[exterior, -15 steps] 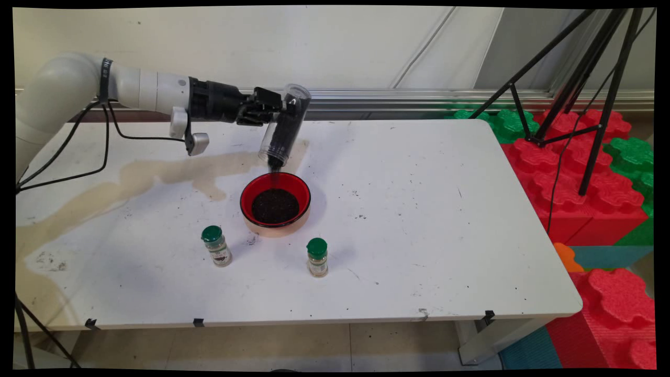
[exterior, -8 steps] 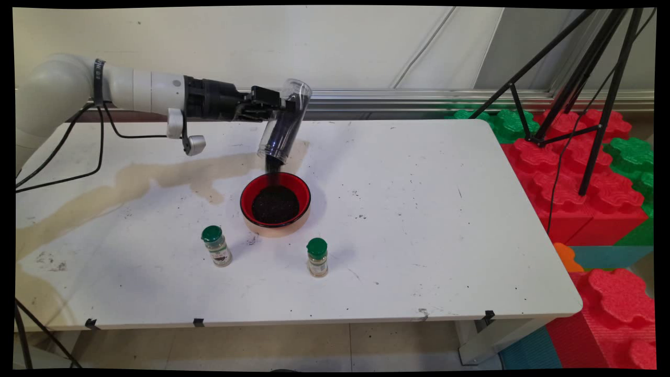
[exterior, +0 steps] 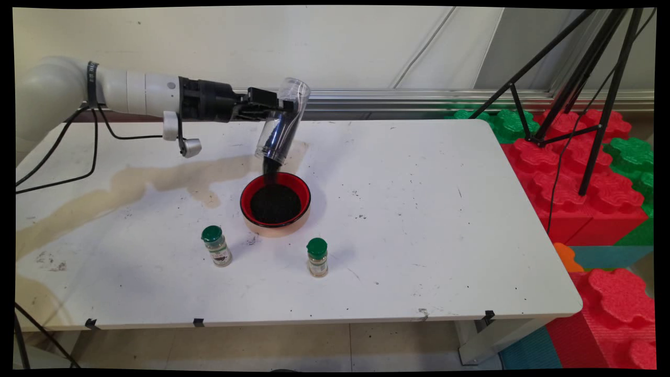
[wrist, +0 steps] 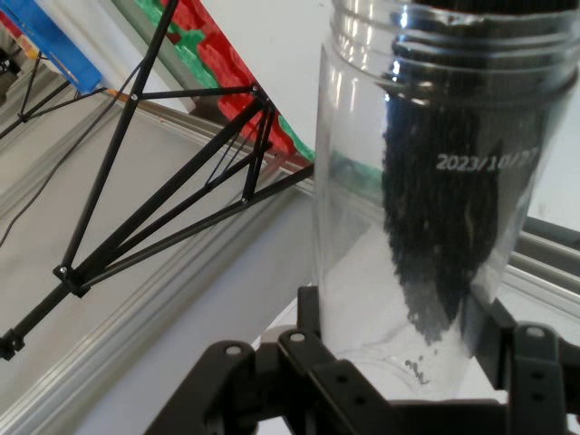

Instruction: Pour the black seasoning powder in the red bowl

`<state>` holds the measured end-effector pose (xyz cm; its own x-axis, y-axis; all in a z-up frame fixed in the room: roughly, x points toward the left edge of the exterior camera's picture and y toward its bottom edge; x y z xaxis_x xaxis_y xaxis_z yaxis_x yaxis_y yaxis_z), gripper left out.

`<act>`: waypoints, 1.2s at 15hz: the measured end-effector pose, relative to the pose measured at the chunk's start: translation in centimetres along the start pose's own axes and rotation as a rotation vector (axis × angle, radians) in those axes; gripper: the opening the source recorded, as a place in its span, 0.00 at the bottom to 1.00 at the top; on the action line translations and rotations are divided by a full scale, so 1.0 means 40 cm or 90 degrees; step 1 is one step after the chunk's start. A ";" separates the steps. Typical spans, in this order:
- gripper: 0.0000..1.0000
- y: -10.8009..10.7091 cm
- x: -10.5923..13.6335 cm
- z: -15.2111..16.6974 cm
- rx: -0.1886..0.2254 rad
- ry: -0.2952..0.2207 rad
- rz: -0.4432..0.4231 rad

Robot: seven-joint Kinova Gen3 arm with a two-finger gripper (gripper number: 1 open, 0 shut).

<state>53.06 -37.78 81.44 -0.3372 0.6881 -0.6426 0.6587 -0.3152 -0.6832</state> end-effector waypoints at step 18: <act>0.00 -0.005 0.028 -0.007 0.006 -0.005 0.027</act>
<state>52.75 -36.77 80.97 -0.3145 0.6693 -0.6731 0.6665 -0.3492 -0.6587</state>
